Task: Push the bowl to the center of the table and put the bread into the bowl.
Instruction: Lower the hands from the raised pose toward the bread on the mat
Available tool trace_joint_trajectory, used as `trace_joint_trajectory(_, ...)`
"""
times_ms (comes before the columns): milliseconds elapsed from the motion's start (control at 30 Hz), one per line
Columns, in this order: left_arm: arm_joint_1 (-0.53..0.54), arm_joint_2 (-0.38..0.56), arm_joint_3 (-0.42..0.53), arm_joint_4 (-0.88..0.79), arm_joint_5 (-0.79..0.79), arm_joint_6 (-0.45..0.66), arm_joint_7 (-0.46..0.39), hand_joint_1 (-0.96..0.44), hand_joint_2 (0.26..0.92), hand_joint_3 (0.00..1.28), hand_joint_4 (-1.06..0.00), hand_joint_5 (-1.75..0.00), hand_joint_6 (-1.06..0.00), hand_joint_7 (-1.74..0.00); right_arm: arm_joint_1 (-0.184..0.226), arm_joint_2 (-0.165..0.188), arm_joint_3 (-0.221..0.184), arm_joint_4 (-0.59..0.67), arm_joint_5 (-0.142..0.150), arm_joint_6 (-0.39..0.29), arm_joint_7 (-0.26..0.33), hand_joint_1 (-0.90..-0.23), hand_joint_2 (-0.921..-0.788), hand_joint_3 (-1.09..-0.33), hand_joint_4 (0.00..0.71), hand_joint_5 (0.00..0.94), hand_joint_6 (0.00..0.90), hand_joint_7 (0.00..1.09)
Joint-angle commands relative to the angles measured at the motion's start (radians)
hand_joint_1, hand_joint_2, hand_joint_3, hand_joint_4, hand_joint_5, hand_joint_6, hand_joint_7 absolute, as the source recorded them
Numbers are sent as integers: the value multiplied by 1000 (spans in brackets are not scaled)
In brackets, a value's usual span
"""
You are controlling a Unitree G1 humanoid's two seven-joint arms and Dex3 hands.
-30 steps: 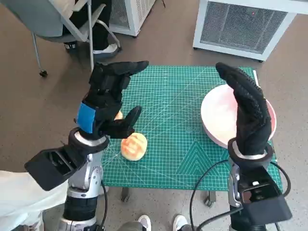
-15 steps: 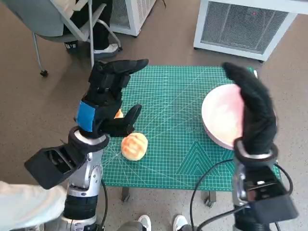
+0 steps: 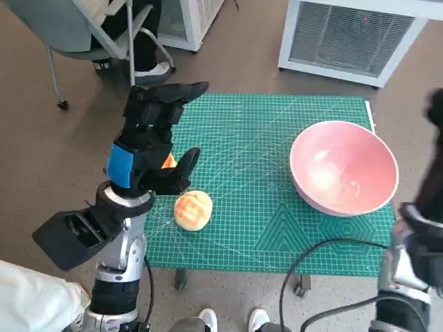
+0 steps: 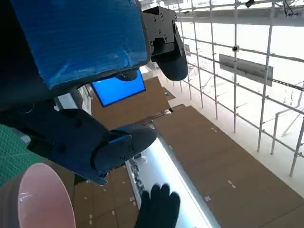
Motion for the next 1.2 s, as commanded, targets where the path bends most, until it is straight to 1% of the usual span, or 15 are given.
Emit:
trace_joint_trajectory(33,-13,5,13,13,1,-13,5,-251,683,823,1,-781,1,-1089,-28,-38,-47,165,-8,-13,-66,-354,-921,-523,386,0,166,627)
trace_joint_trajectory(200,-17,5,17,16,2,-13,7,-253,681,823,1,-786,1,-1090,-64,-64,-63,322,4,-26,-98,-353,-921,-524,375,0,164,620)
trace_joint_trajectory(267,-19,5,18,16,3,-14,7,-252,681,824,1,-787,1,-1090,-83,-70,-69,384,16,-25,-102,-357,-921,-521,370,0,171,601)
trace_joint_trajectory(433,-23,9,21,13,3,-7,9,-252,679,823,1,-791,1,-1093,-130,-85,-77,531,54,-6,-71,-357,-921,-509,367,0,195,564)
trace_joint_trajectory(567,-24,15,25,11,-4,-1,6,-254,679,822,1,-795,1,-1094,-160,-86,-70,627,74,19,-43,-363,-921,-506,368,2,219,511)
trace_joint_trajectory(667,-23,18,28,9,-8,1,4,-258,679,820,1,-800,1,-1097,-176,-84,-68,676,83,39,-27,-365,-921,-509,369,2,225,500)
trace_joint_trajectory(733,-20,20,31,3,-12,4,4,-260,679,816,1,-808,1,-1100,-188,-84,-64,712,85,63,-18,-372,-921,-513,372,3,229,495)
trace_joint_trajectory(833,-15,25,35,-4,-16,7,4,-263,681,809,1,-822,1,-1105,-204,-81,-51,751,78,97,-22,-369,-921,-522,382,7,236,494)
trace_joint_trajectory(900,-12,28,37,-8,-16,8,6,-263,682,805,1,-826,1,-1106,-215,-77,-44,772,78,124,-19,-346,-921,-522,405,17,251,495)
trace_joint_trajectory(967,-9,32,41,-10,-17,8,7,-265,682,800,1,-829,1,-1108,-225,-72,-40,791,81,153,-8,-331,-921,-536,414,16,250,490)
trace_joint_trajectory(1067,-3,38,48,-19,-21,13,9,-267,682,793,1,-833,1,-1110,-236,-61,-30,814,81,199,0,-322,-921,-545,414,14,245,487)
trace_joint_trajectory(1200,7,46,55,-32,-25,20,13,-267,683,783,1,-838,1,-1112,-244,-52,-20,830,77,238,2,-311,-921,-545,405,6,238,486)
